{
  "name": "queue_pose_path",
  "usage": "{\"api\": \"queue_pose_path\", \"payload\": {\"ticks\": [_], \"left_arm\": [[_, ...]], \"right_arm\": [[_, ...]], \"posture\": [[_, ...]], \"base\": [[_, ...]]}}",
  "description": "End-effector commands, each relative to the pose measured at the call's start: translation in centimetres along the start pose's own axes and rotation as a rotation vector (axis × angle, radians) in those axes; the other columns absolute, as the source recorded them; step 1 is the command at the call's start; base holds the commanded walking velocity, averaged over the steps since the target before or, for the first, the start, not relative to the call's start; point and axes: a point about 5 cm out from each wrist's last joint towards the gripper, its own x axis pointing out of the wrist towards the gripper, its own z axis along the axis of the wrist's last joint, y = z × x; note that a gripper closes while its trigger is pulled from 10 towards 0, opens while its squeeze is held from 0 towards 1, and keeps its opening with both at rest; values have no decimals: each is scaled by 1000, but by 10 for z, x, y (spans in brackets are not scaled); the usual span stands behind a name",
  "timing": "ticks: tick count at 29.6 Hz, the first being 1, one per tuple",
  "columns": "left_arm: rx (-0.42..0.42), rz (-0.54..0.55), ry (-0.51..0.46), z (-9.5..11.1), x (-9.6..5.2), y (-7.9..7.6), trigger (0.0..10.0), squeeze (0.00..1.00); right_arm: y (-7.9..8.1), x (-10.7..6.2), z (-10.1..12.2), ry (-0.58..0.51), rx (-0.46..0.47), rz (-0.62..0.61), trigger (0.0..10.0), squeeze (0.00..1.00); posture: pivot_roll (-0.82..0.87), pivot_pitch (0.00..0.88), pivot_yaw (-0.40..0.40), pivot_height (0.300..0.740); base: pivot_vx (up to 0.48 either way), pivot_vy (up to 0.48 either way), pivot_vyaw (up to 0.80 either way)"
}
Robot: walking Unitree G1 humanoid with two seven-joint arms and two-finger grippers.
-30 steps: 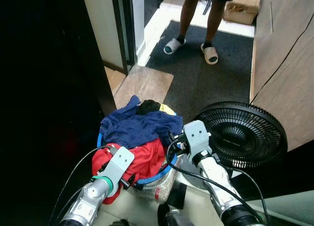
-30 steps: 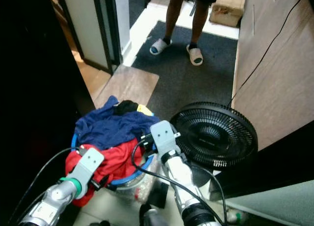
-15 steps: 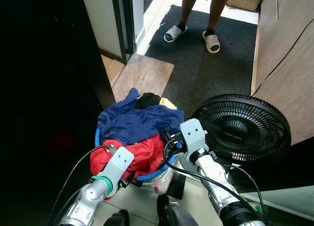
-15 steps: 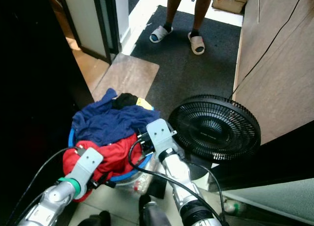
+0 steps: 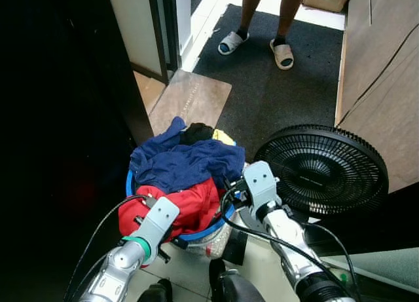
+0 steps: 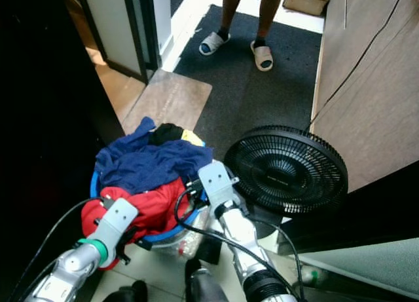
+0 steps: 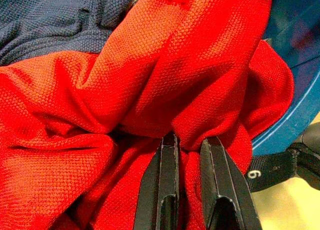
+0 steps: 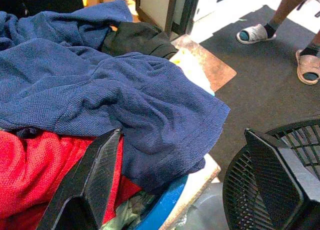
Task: Clothes washing
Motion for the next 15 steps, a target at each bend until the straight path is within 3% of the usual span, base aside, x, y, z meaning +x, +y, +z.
{"api": "queue_pose_path", "payload": {"ticks": [1, 5, 6, 7, 8, 11, 12, 13, 14, 15], "left_arm": [[-30, -23, 97, -25, -6, -8, 0, 0], [-30, -24, 92, -24, -7, -9, 0, 0], [-83, -9, 20, -7, -9, -3, 0, 0], [-131, -1, -49, 10, -12, 2, 157, 0], [-169, 7, -120, 27, -15, 7, 10000, 0], [-190, 11, -164, 37, -17, 10, 10000, 0], [-212, -6, -249, 59, -21, 13, 10000, 0], [-212, -6, -249, 59, -21, 13, 10000, 0], [-219, -31, -339, 81, -27, 14, 10000, 0], [-219, -31, -339, 81, -27, 14, 10000, 0]], "right_arm": [[4, -7, -10, 43, 6, 6, 10000, 0], [3, -6, -10, 43, 6, 5, 10000, 0], [2, -5, -7, 27, 12, -7, 10000, 0], [0, -4, -3, 10, 18, -20, 10000, 0], [-2, -3, 1, -7, 27, -35, 10000, 0], [-3, -3, 3, -17, 33, -44, 10000, 0], [-6, -2, 11, -52, 40, -62, 10000, 0], [-6, -2, 11, -52, 40, -62, 10000, 0], [-10, -1, 20, -90, 48, -78, 10000, 0], [-10, -1, 20, -90, 48, -78, 10000, 0]], "posture": [[116, 376, 42, 740], [116, 376, 42, 740], [129, 312, 37, 740], [130, 306, 37, 740], [134, 270, 35, 740], [134, 270, 35, 740], [133, 229, 36, 740], [133, 229, 36, 740], [131, 191, 37, 740], [131, 191, 37, 740]], "base": [[0, 0, 0], [0, 0, 0], [0, 0, 0], [0, 0, 0], [0, 0, 0], [0, 0, 0], [0, 0, 0], [0, 0, 0], [0, 0, 0], [0, 0, 0]]}}
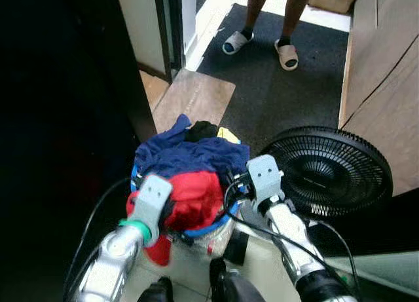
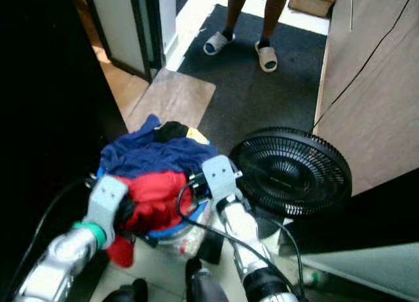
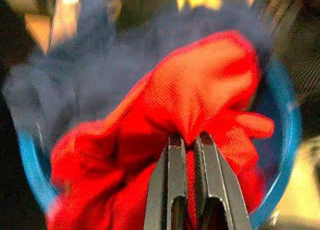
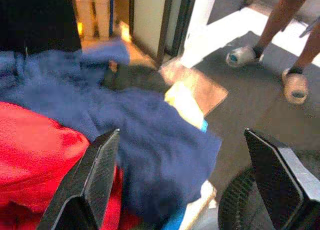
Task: Clothes washing
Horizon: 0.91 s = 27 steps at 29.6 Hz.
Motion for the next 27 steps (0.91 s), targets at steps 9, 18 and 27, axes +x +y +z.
{"api": "queue_pose_path", "payload": {"ticks": [9, 18, 27], "left_arm": [[-14, -35, -273, 71, -12, -6, 10000, 0], [12, -70, -315, 89, -27, -8, 10000, 0], [-12, -118, -236, 76, -39, -6, 10000, 0]], "right_arm": [[-15, -10, 32, -127, 16, -83, 10000, 0], [-35, -18, 46, -159, 4, -112, 10000, 0], [-11, -77, 25, -19, 263, 276, 10000, 0]], "posture": [[114, 64, 21, 740], [96, 5, 11, 740], [72, 0, 29, 740]], "base": [[0, 0, 0], [0, 0, 0], [0, 0, 0]]}}
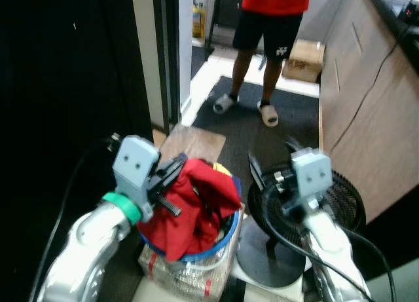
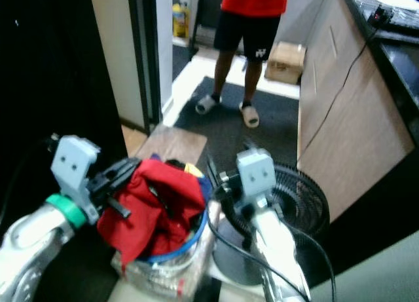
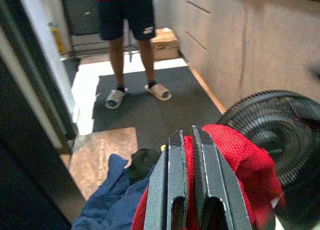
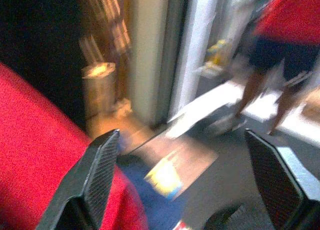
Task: Clothes washing
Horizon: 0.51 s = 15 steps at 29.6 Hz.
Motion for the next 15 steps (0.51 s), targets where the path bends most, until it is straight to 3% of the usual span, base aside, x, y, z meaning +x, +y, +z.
{"api": "queue_pose_path", "payload": {"ticks": [1, 5, 10, 15], "left_arm": [[-28, -51, -37, 8, 8, -11, 10000, 0], [-35, -58, -40, 10, 10, -13, 10000, 0], [-30, -88, -48, 14, 16, -14, 10000, 0], [-31, -79, -51, 15, 16, -13, 10000, 0]], "right_arm": [[18, -3, 11, -12, 94, 206, 10000, 0], [22, -4, 13, -9, 115, 261, 10000, 0], [43, 5, 15, 10, 192, 465, 10000, 0], [52, 19, 3, 41, 175, 482, 10000, 0]], "posture": [[72, 0, 29, 740], [72, 0, 29, 740], [68, 0, 40, 740], [90, 0, 29, 740]], "base": [[0, 0, 0], [0, 0, 0], [0, 0, 0], [0, 0, 0]]}}
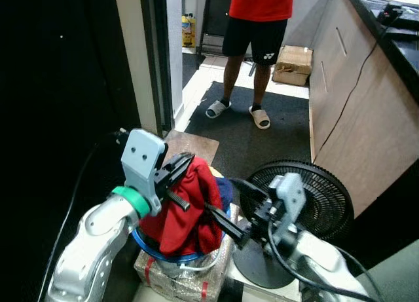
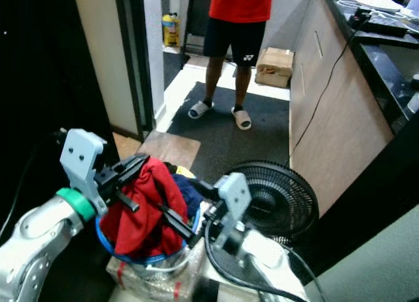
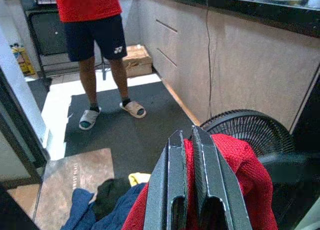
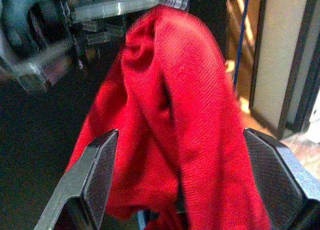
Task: Clothes washing
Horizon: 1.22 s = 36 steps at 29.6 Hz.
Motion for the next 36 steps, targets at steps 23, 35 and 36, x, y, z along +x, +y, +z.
{"api": "queue_pose_path", "payload": {"ticks": [23, 35, 36], "left_arm": [[-11, 52, 7, 1, -3, 2, 10000, 0], [-12, 85, 12, -1, -3, 4, 10000, 0], [-13, 88, 12, -1, -3, 4, 10000, 0]], "right_arm": [[-2, 90, 6, -23, -21, 69, 10000, 0], [7, 109, 14, -64, -19, 110, 0, 0], [7, 110, 15, -68, -20, 113, 0, 0]], "posture": [[140, 10, 7, 740], [158, 0, -15, 740], [159, 0, -16, 740]], "base": [[0, 0, 0], [0, 0, 0], [0, 0, 0]]}}
